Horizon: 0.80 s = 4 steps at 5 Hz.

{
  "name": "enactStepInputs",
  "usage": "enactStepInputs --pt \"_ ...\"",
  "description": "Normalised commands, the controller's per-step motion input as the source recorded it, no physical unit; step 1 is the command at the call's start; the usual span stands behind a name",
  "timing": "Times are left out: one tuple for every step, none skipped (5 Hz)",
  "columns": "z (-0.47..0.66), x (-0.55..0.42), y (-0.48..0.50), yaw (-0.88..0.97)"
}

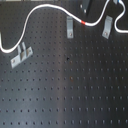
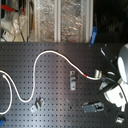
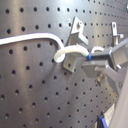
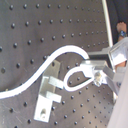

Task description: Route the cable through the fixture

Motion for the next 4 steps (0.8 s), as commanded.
enactStepInputs --pt "-0.46 -0.404 0.036 0.11" --pt "-0.34 -0.431 0.095 0.09" --pt "-0.21 -0.368 0.13 0.11" --pt "-0.12 -0.611 0.128 0.17"
